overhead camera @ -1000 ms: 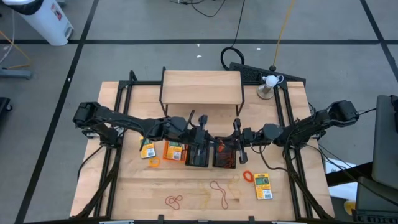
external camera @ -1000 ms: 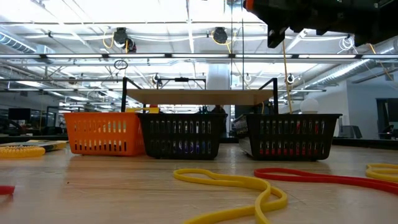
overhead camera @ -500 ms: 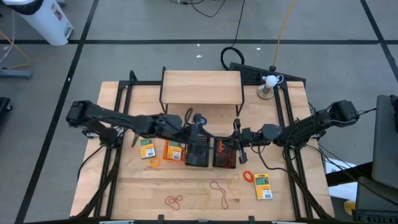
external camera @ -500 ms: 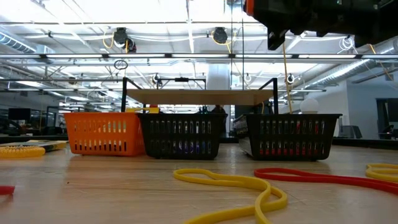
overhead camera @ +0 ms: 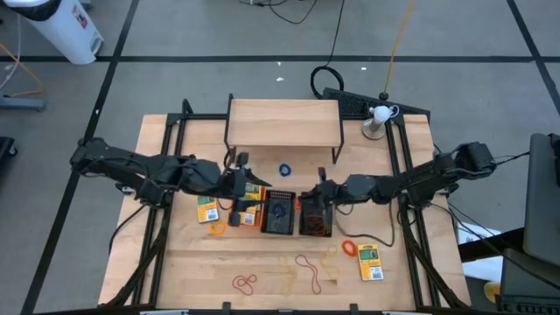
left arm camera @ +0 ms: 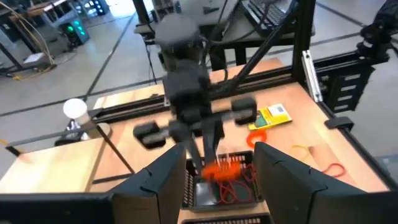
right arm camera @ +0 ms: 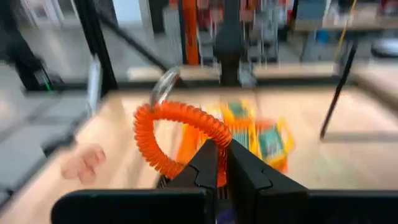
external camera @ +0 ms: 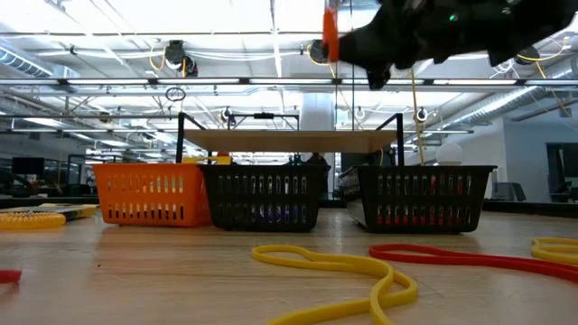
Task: Pick & Place Office Desk Supplies
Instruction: Put the orange spring rubber band into the left black bin
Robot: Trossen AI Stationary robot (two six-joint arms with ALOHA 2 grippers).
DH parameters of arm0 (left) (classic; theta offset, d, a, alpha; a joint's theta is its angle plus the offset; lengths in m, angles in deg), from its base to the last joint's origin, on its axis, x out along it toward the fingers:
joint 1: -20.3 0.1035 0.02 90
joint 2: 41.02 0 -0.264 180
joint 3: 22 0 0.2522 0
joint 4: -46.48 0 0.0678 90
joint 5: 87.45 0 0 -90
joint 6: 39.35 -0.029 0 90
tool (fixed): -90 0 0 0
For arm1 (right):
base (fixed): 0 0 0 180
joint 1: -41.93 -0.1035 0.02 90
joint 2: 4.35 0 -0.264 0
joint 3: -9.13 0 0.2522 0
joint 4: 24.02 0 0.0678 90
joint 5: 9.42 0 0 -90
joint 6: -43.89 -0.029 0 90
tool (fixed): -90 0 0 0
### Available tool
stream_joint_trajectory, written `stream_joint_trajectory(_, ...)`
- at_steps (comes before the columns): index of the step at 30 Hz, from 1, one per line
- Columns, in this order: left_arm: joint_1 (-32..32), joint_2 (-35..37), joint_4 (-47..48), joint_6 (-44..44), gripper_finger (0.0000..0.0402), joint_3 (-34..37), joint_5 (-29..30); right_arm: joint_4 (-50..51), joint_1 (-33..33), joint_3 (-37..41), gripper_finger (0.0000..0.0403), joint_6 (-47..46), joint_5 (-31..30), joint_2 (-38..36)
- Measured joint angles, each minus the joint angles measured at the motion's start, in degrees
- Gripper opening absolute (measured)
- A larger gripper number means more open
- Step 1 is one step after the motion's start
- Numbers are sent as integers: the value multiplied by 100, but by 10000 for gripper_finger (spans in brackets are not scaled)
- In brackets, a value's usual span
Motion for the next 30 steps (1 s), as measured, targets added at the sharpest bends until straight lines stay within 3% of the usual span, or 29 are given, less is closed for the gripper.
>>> stream_joint_trajectory(9, -46, 1, 635, 207, 187, 0, 45, 2155, 77, -1359, 8, -6, -7, 1143)
stream_joint_trajectory(21, -42, -2, 1038, 408, 186, 0, 259, 2439, 165, -1572, 11, -22, 29, 1315)
stream_joint_trajectory(25, -42, -2, 1035, 498, 186, 0, 259, 2342, 200, -1572, 41, 4, 293, 1315)
stream_joint_trajectory(30, -42, -2, 1032, 515, 186, 0, 261, 2290, 200, -1572, 115, -11, 317, 1315)
